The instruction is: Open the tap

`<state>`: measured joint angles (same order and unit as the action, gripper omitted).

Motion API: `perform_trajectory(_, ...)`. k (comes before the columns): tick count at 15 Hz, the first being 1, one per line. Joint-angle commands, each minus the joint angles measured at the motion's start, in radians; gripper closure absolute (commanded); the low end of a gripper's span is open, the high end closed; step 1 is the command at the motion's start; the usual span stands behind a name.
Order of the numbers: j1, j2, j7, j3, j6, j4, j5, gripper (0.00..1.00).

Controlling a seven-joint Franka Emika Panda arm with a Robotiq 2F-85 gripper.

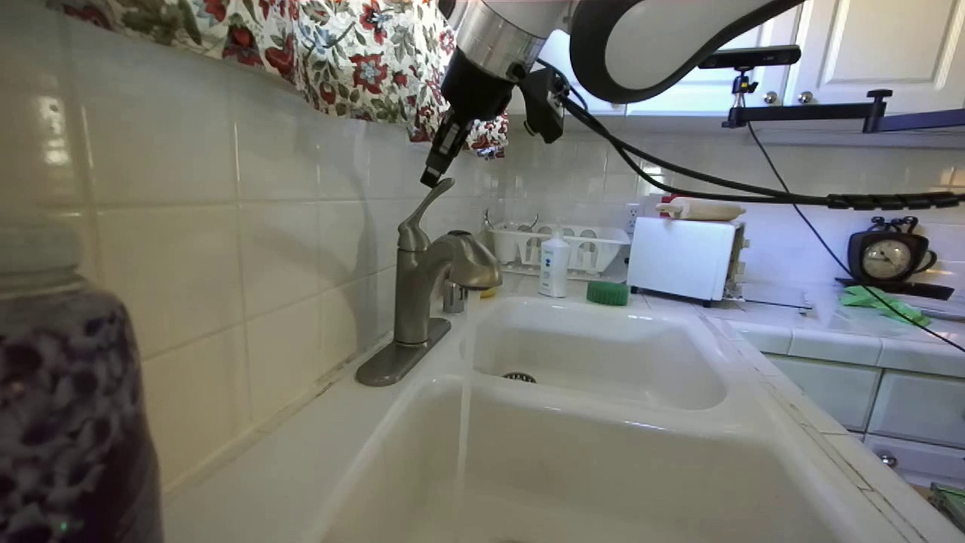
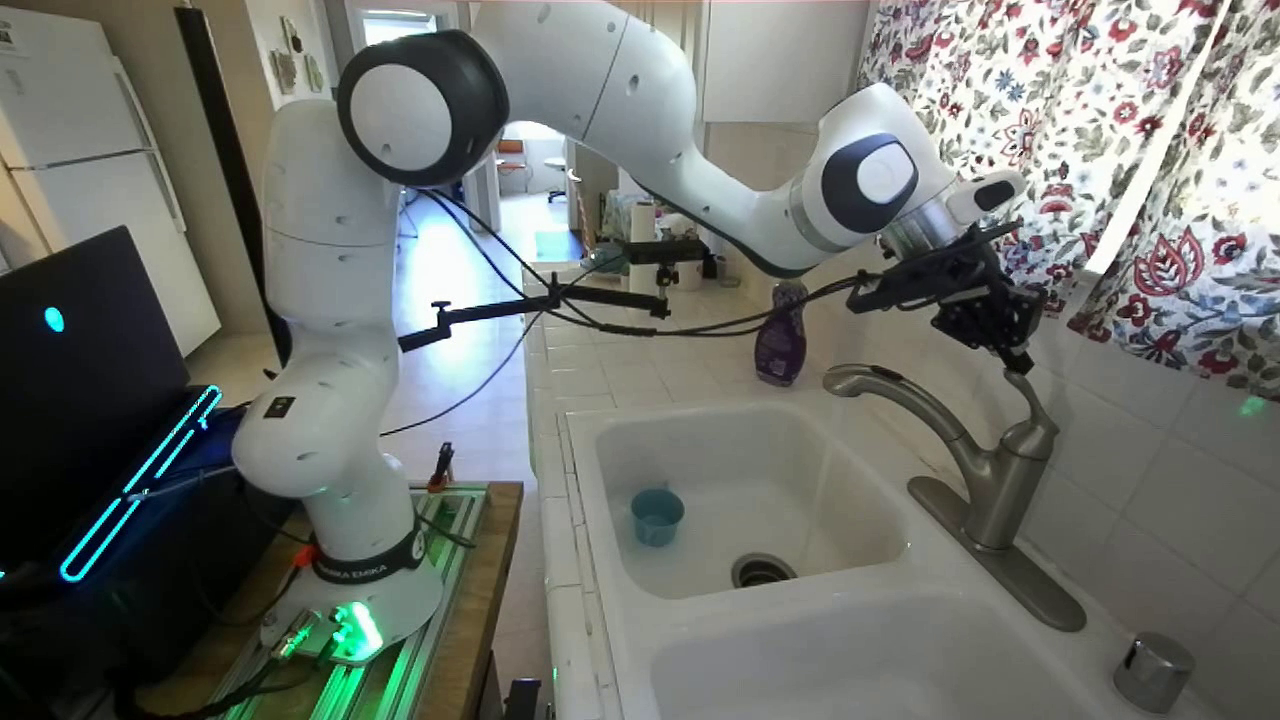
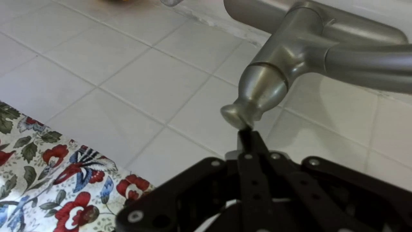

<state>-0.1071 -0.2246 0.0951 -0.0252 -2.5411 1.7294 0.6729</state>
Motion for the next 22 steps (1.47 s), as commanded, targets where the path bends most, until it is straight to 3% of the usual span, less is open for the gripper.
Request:
perform_trajectory(1, 0.02, 0.027, 0.004, -0.022, -0.004, 0.045, 0.02, 1.0)
perform_trajectory(7, 0.035, 0.024, 0.014, -0.043, 0.0, 0.047, 0.03, 1.0)
perform_trajectory(10, 0.028, 0.038, 0.035, -0.044, 0.058, 0.041, 0.031, 1.0)
perform_trajectory(15, 0.031, 0.123, -0.017, 0.01, 0.257, 0.071, -0.114, 1.0)
perform_trajectory(19, 0.037, 0.159, -0.051, 0.043, 0.309, 0.056, -0.282, 1.0)
perform_trajectory(22, 0.041, 0.152, -0.041, 0.049, 0.277, 0.054, -0.348, 1.0)
